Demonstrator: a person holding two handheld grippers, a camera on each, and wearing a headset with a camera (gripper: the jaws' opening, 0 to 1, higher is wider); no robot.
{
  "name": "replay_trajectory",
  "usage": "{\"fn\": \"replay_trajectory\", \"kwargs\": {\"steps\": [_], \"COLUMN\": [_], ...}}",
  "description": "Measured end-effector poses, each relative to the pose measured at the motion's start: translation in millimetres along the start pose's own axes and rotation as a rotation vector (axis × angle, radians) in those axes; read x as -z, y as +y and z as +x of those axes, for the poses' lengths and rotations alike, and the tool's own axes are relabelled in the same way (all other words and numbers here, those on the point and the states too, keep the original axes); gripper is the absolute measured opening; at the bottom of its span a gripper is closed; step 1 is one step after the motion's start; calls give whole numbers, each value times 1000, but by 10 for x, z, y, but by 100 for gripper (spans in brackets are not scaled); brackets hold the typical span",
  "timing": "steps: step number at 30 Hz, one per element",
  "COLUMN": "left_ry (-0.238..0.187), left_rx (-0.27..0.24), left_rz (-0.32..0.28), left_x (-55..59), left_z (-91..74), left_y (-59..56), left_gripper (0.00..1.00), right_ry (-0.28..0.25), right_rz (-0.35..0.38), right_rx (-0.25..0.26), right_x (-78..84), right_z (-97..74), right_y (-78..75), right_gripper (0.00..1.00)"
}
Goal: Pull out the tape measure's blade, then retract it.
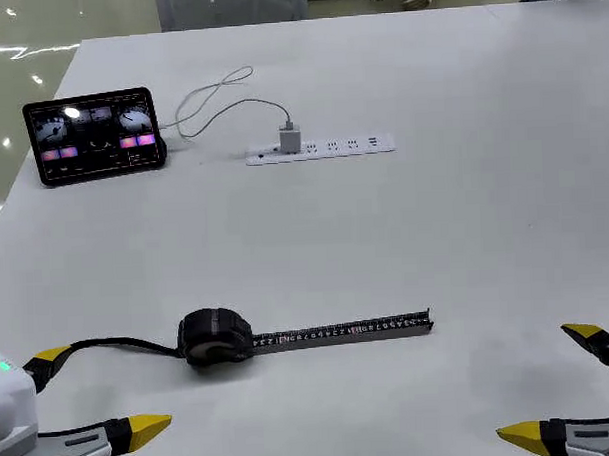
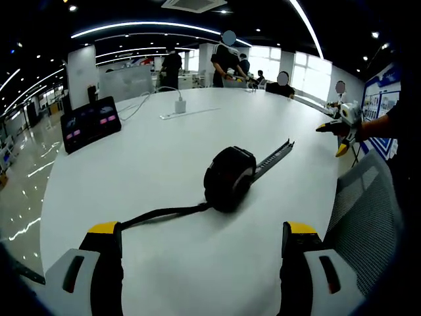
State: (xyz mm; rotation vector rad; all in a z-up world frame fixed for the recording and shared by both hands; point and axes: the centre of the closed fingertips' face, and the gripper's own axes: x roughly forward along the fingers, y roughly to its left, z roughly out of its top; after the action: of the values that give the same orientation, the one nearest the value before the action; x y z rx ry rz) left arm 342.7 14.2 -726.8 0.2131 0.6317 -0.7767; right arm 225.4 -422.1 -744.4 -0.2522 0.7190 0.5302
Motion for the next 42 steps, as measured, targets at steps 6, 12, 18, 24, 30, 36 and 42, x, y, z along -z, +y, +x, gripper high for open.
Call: {"fn": "replay_trajectory", "kwargs": {"steps": [6, 12, 18, 24, 30, 36, 42], "left_ry": [-3, -10, -16, -35, -30, -43, -31], "left_rx": [-2, -3, -8, -19, -25, -91, -113], "left_rz": [-8, -13, -12, -19, -39, -121, -156], "left_x": [-14, -30, -63, -120, -191, -264, -312], "left_z": [9, 4, -3, -15, 42, 90, 167], "left_y": [-6, -8, 7, 35, -1, 25, -34], "left_gripper": [99, 99, 99, 99, 99, 99, 99], "right_ry": [3, 5, 8, 1, 5, 10, 37], "right_rz": [-6, 4, 3, -9, -35, -55, -89], "right_rx": [-5, 2, 0, -5, -4, -10, -43], "right_x": [34, 36, 32, -37, -120, -223, -292], "right_z": [-8, -32, -38, -38, -54, -80, -76], "right_y": [11, 6, 14, 21, -96, -226, -311], "right_gripper": [99, 99, 99, 99, 99, 99, 99]}}
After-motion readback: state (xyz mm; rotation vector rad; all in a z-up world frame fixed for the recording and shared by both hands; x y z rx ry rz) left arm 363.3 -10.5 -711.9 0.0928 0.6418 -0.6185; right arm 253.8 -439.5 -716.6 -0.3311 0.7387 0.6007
